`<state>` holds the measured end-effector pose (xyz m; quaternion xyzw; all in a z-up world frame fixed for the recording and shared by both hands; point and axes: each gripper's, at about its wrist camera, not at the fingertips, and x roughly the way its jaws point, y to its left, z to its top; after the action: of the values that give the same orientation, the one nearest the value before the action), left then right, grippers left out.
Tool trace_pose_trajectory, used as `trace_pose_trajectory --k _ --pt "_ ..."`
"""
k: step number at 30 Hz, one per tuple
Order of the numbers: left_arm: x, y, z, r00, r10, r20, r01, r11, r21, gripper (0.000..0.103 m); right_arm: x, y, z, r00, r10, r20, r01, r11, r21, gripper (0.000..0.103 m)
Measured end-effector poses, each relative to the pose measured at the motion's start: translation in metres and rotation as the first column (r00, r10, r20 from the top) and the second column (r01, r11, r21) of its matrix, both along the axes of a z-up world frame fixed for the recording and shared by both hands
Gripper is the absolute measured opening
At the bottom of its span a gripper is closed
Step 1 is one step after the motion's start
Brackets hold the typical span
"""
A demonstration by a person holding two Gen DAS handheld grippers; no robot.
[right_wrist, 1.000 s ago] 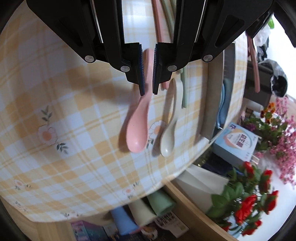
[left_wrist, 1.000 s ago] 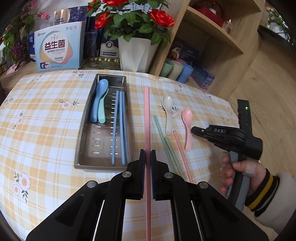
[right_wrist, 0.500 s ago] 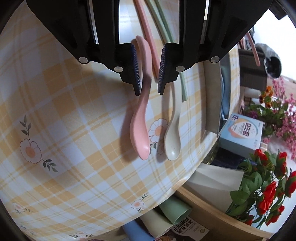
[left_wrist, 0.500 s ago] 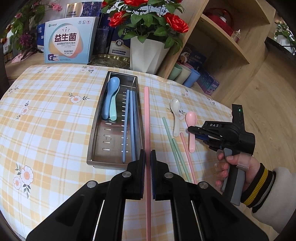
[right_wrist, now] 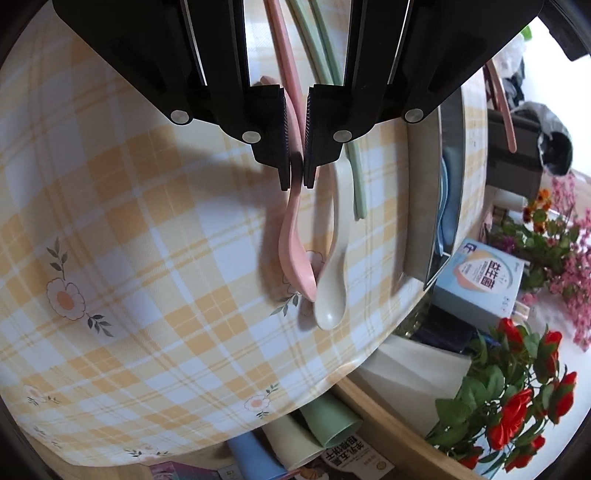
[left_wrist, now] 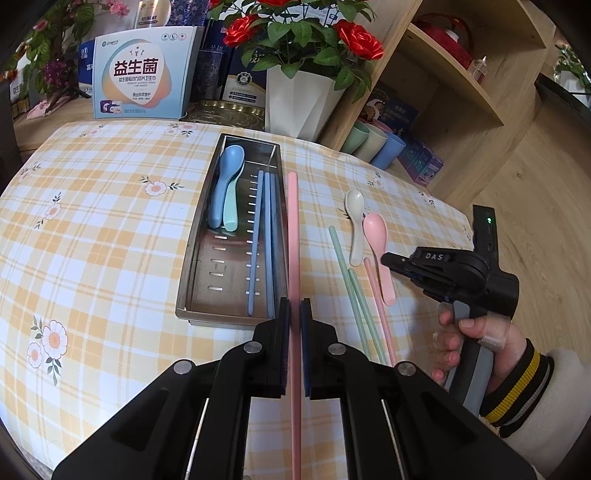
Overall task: Organize utensils
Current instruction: 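Grasp and lift the pink spoon with right gripper while left holds the pink chopstick, then lower the pink chopstick into the steel tray with left gripper while right carries the pink spoon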
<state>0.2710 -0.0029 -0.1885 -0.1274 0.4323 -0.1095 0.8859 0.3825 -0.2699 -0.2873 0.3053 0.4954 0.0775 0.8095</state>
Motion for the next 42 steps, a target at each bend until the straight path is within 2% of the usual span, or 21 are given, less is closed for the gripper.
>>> trace_pose_trajectory --k 11,13,15,17,21,23,30,36,40,42 --pt "0.002 0.001 -0.003 1.000 0.004 -0.009 -0.004 1.000 0.002 0.006 0.017 0.008 -0.003 0.999 0.042 -0.028 -0.044 0.994 -0.102 0.015" --pt "0.002 0.002 -0.003 1.000 0.007 -0.012 -0.007 1.000 0.001 0.006 0.018 0.010 -0.002 0.998 0.049 -0.026 -0.052 0.991 -0.127 0.014" --pt "0.003 0.004 -0.004 1.000 0.009 -0.014 -0.009 1.000 0.001 0.006 0.017 0.010 -0.002 0.999 0.048 -0.024 -0.051 0.991 -0.127 0.007" --pt "0.003 0.005 -0.005 1.000 0.011 -0.017 -0.011 1.000 -0.001 0.006 0.014 0.010 -0.001 0.999 0.049 -0.016 -0.050 0.990 -0.131 0.006" --pt "0.004 0.006 -0.007 1.000 0.013 -0.026 -0.014 1.000 -0.008 0.006 0.003 0.005 0.002 1.000 0.012 0.022 -0.010 0.998 -0.068 0.006" --pt "0.005 0.007 -0.008 0.999 0.017 -0.029 -0.017 1.000 -0.010 0.006 -0.007 -0.001 0.005 0.999 -0.036 0.039 0.036 0.999 0.005 0.006" --pt "0.023 0.019 -0.001 0.998 0.036 -0.047 -0.038 0.999 -0.036 0.006 -0.049 -0.013 0.010 0.987 -0.131 0.090 0.111 0.974 0.197 0.007" --pt "0.072 0.024 0.016 0.998 0.002 -0.066 -0.007 0.998 -0.070 0.006 -0.058 -0.026 0.011 0.983 -0.156 0.097 0.132 0.966 0.222 0.007" --pt "0.120 0.018 0.021 0.999 -0.001 -0.049 -0.001 0.999 -0.037 0.006 -0.060 -0.035 0.020 0.977 -0.166 0.132 0.133 0.965 0.227 0.007" --pt "0.139 0.012 0.024 0.999 -0.030 -0.039 0.030 0.999 -0.017 0.006 -0.062 -0.039 0.027 0.975 -0.159 0.154 0.124 0.969 0.212 0.007"
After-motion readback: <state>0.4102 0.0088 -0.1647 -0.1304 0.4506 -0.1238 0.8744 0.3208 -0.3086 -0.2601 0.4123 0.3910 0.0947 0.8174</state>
